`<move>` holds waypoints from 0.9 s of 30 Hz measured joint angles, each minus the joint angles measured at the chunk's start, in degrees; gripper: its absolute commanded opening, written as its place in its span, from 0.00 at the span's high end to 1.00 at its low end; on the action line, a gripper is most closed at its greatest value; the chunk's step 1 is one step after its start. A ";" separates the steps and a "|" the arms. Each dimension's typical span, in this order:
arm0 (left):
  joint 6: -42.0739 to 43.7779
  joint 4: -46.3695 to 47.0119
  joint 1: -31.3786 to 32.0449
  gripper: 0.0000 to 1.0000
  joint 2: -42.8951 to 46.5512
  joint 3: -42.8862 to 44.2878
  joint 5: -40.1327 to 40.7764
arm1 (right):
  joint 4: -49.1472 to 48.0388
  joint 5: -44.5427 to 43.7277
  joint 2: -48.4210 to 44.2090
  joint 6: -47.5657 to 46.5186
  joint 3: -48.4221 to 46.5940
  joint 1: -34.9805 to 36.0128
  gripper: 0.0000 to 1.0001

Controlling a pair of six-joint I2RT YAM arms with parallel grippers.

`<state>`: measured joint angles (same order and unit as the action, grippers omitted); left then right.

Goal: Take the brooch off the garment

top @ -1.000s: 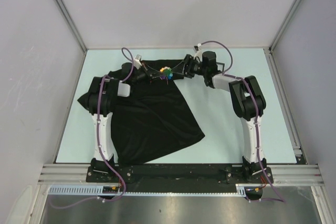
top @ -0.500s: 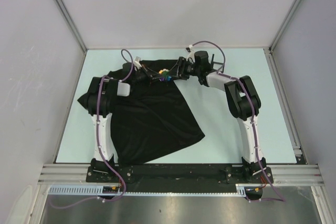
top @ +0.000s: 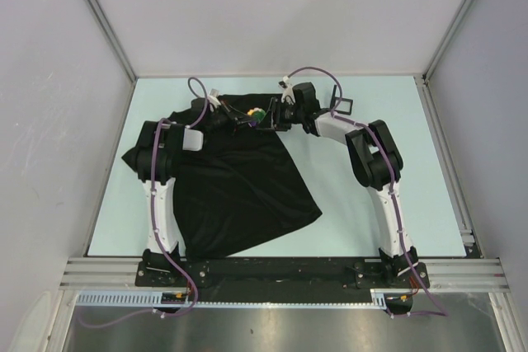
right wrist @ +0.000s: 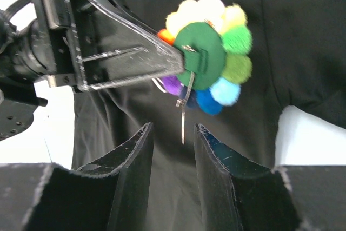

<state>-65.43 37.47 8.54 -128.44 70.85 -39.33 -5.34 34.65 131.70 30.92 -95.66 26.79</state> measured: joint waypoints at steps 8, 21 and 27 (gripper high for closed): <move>-0.11 0.70 -0.48 1.00 0.02 -0.17 -0.04 | 1.92 -0.52 0.24 -1.22 -0.72 0.15 0.68; -0.52 1.40 -0.57 1.00 0.22 -0.79 -0.09 | 2.49 0.50 3.10 -1.40 -2.71 0.90 0.94; -0.31 1.77 -0.57 1.00 0.31 -0.76 -0.74 | 2.27 0.94 3.10 -1.09 -2.73 0.85 1.00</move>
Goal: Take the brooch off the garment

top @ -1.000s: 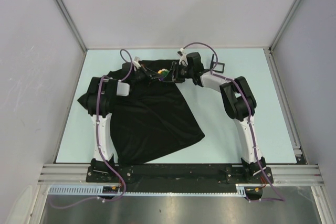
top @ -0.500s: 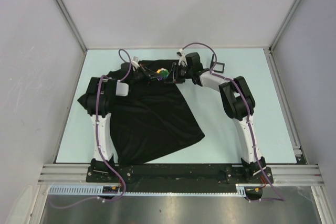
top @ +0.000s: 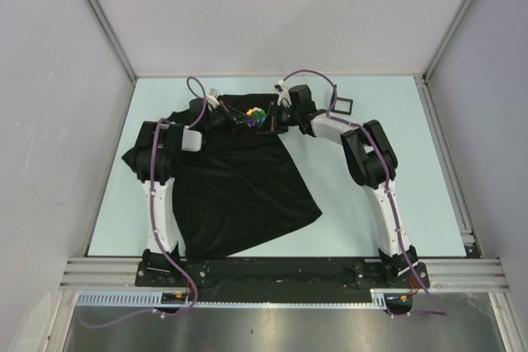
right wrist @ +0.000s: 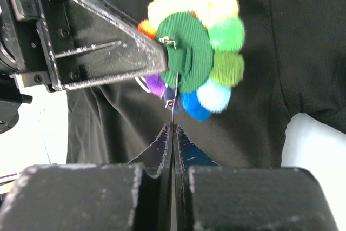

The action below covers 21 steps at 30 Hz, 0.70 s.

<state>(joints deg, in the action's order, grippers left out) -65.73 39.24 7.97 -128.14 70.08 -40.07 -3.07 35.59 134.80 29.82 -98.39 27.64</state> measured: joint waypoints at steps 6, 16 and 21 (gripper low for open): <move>1.86 -0.94 0.13 1.00 0.00 0.26 -1.38 | -1.14 1.11 0.00 0.76 0.00 -0.44 1.00; 4.26 -2.12 0.92 1.00 0.00 1.29 -2.38 | -2.16 2.32 0.00 1.73 0.00 -1.14 0.84; 4.17 -1.66 0.92 1.00 0.00 1.29 -2.69 | -2.27 2.43 0.00 1.75 0.13 -1.29 0.50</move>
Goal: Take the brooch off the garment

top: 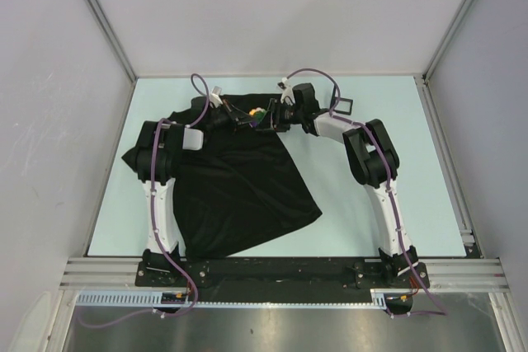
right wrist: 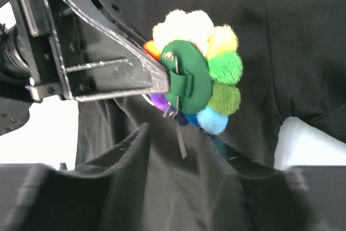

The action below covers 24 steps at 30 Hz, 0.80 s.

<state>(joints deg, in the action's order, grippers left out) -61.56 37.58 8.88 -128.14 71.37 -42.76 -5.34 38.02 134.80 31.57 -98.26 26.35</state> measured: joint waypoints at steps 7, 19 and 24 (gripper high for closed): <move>-0.11 0.81 0.00 1.00 0.00 0.00 -0.96 | -1.49 0.57 -1.84 -0.02 5.22 -1.49 0.34; -3.43 1.18 0.00 1.00 0.00 0.04 -0.90 | -7.43 2.75 -3.15 2.95 7.50 -3.82 0.42; -5.53 -0.50 -0.02 1.00 0.00 0.04 -0.31 | -7.41 2.78 -3.15 3.37 7.43 -2.38 0.54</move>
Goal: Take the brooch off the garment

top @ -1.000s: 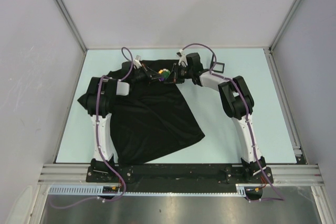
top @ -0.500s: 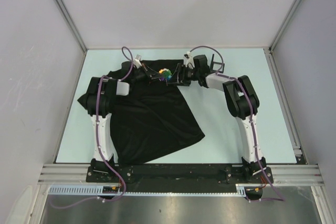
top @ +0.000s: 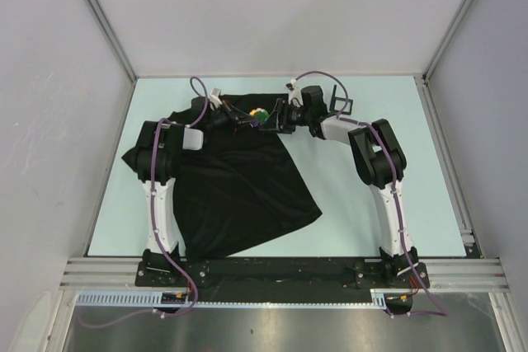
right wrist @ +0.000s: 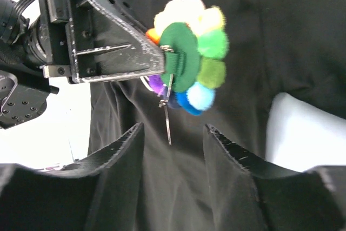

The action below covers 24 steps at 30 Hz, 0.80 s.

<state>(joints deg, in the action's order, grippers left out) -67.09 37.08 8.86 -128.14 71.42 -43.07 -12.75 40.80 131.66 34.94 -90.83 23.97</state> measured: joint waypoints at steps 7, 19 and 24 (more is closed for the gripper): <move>-1.05 -0.39 0.00 1.00 0.00 0.00 0.46 | 0.07 0.13 0.00 0.44 -1.07 0.74 0.70; -3.54 0.79 0.00 1.00 -0.11 0.00 0.37 | 1.99 0.13 0.04 -0.09 -3.30 1.03 0.74; -4.26 1.55 0.00 1.00 -0.13 0.00 0.26 | 5.14 -0.74 0.09 -2.12 -5.09 1.53 0.74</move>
<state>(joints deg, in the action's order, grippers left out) -71.35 38.63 8.86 -128.27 71.42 -42.81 -7.62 40.05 131.74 32.82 -95.92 25.50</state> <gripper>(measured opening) 0.026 0.262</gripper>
